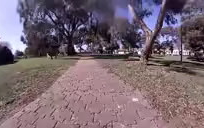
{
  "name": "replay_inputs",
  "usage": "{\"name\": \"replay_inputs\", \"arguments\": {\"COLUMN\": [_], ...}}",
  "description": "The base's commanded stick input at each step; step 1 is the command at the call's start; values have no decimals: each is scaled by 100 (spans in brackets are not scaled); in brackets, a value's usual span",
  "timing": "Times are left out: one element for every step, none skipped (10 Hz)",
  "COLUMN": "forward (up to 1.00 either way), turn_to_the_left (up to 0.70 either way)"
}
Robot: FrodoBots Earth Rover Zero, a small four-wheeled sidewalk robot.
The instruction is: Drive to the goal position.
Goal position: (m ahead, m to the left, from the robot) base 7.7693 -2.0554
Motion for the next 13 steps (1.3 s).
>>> {"name": "replay_inputs", "arguments": {"forward": [70,70,70,70,70,70,70,70,70,70,70,70,70], "turn_to_the_left": [0,0,0,0,1,2,13,22,32,35,35,35,31]}}
